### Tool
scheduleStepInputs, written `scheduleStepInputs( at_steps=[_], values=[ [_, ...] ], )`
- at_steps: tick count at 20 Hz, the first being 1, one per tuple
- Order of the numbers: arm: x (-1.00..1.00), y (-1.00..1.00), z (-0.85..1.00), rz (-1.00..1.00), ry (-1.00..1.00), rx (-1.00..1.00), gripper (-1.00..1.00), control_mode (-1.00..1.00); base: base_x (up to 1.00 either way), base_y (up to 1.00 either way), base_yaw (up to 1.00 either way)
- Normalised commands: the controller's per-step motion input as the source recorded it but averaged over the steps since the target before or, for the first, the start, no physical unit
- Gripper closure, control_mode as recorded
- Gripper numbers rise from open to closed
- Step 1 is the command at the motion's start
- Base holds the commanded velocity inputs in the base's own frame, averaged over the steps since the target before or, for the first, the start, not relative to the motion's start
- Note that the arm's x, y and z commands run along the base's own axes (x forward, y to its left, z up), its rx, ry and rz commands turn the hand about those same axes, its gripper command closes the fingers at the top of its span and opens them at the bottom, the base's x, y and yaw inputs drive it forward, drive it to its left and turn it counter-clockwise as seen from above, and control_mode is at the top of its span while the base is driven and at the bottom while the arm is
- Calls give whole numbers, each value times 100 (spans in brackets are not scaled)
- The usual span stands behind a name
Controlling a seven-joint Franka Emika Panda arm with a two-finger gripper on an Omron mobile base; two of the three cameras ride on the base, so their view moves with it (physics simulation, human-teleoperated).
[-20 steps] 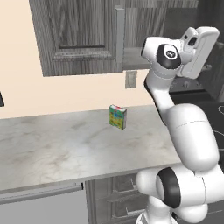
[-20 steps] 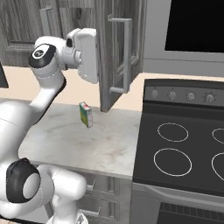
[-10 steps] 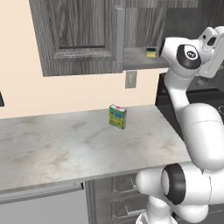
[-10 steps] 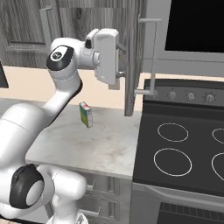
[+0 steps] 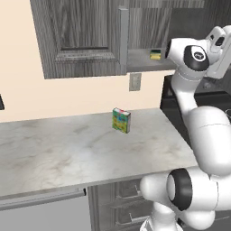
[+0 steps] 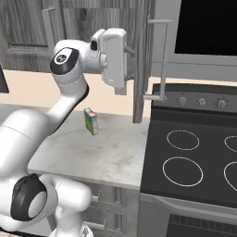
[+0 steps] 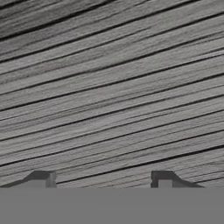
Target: Pick the dish brush and sponge from the cabinet and place them on the counter.
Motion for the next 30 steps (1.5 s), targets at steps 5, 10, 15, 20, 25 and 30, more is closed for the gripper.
scheduleStepInputs(
  at_steps=[5, 10, 15, 20, 25, 30],
  values=[
    [-36, -3, 0, 0, -3, 0, -100, -100, 0, 0, 0],
    [-23, 0, 0, 0, -7, 0, -100, -100, 0, 0, 0],
    [-21, 8, 2, 3, -7, 0, -100, -100, 0, 0, 0],
    [-11, 39, 0, 4, 0, 0, -100, -100, 0, 0, 0],
    [-13, 46, -10, 1, -1, 3, -100, -100, 0, 0, 0],
    [-16, 23, -1, 1, -7, 22, -100, -100, 0, 0, 0]
  ],
)
